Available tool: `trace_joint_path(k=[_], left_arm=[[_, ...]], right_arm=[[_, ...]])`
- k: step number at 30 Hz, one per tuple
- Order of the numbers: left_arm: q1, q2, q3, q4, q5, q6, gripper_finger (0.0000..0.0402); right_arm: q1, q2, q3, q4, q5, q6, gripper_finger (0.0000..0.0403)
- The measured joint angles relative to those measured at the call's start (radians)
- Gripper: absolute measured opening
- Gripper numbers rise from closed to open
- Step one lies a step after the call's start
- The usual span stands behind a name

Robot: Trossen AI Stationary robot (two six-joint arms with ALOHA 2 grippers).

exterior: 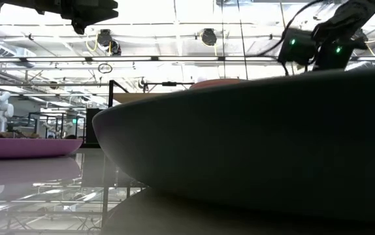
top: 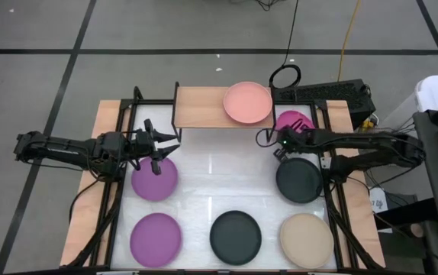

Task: Place and stack plates onto a shelf
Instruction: Stack the pink plate on top of the light orange plate on the shelf

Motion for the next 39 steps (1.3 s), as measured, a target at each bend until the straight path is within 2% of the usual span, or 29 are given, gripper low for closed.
trace_joint_path(k=[5, 10, 15, 19, 24, 29, 34, 39], left_arm=[[0.000, 0.000, 0.000, 0.000, 0.000, -0.001, 0.0156], [0.000, 0.000, 0.000, 0.000, 0.000, -0.002, 0.0156], [0.000, 0.000, 0.000, 0.000, 0.000, -0.003, 0.0156], [0.000, 0.000, 0.000, 0.000, 0.000, -0.003, 0.0156], [0.000, 0.000, 0.000, 0.001, 0.000, -0.002, 0.0156], [0.000, 0.000, 0.000, 0.002, 0.000, -0.001, 0.0156], [0.000, 0.000, 0.000, 0.002, 0.000, 0.000, 0.0156], [0.000, 0.000, 0.000, 0.003, -0.001, 0.009, 0.0156]], right_arm=[[0.000, -0.166, 0.000, 0.035, -0.006, 0.025, 0.0002], [0.000, -0.322, 0.000, 0.110, 0.060, 0.009, 0.0001], [0.000, -0.420, 0.000, 0.194, 0.143, -0.048, 0.0001], [0.000, -0.449, 0.001, 0.298, 0.195, -0.123, 0.0001], [0.002, -0.419, 0.073, 0.424, 0.202, -0.244, 0.0001], [0.004, -0.338, 0.185, 0.491, 0.136, -0.370, 0.0000], [0.004, -0.211, 0.301, 0.508, 0.092, -0.457, 0.0000], [0.004, -0.050, 0.406, 0.555, -0.027, -0.558, 0.0000]])
